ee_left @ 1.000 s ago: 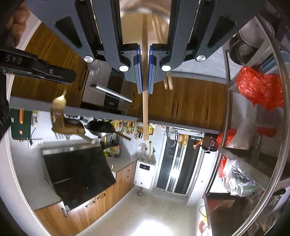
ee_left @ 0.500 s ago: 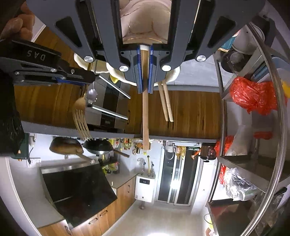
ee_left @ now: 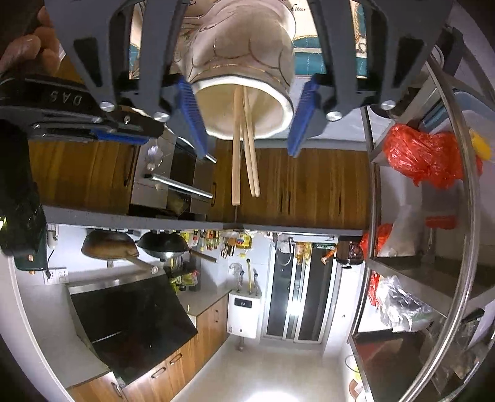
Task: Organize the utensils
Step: 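Drop the gold fork into the small pot while the left tool drops its chopstick in, then withdraw both open tools back toward the remaining cutlery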
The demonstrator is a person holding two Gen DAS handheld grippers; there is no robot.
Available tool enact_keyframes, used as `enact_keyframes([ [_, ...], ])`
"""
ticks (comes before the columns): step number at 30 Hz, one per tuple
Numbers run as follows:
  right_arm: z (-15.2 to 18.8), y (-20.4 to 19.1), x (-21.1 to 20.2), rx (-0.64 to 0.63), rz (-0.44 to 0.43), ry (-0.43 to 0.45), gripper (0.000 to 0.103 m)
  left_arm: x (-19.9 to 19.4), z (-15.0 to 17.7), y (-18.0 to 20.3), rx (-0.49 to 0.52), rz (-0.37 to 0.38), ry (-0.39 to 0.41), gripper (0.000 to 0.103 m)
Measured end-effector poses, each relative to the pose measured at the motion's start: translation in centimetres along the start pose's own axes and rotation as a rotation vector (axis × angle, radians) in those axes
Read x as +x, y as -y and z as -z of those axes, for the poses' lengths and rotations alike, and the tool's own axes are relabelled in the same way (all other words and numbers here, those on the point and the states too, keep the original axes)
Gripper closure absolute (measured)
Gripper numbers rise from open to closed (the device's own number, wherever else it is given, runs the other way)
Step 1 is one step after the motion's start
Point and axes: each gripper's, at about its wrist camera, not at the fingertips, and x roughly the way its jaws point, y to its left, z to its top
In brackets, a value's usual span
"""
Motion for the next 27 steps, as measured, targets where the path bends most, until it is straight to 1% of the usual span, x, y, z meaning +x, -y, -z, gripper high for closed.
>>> enact_keyframes([
  [6,0.2,-0.3,-0.8,-0.018,0.001,0.003,0.068,-1.8,-1.0,-0.3,-0.005,-0.005,0.013,0.042],
  [10,0.5,-0.3,-1.7,-0.025,0.007,0.009,0.065,-2.9,-1.0,-0.3,0.004,-0.018,-0.014,0.042],
  [17,1.6,-0.3,-3.7,-0.042,0.022,0.005,0.065,-4.6,-0.1,-1.1,-0.022,-0.028,-0.085,0.042],
  [20,2.6,-0.2,-4.9,-0.035,0.019,-0.001,0.065,-5.3,0.3,-1.8,-0.051,-0.024,-0.119,0.042],
  [24,3.9,-0.1,-6.4,-0.027,0.013,-0.021,0.065,-5.8,1.5,-2.7,-0.112,-0.003,-0.201,0.046],
  [27,4.7,-0.2,-7.2,-0.02,-0.006,-0.041,0.065,-6.0,2.9,-3.0,-0.129,0.017,-0.263,0.049],
])
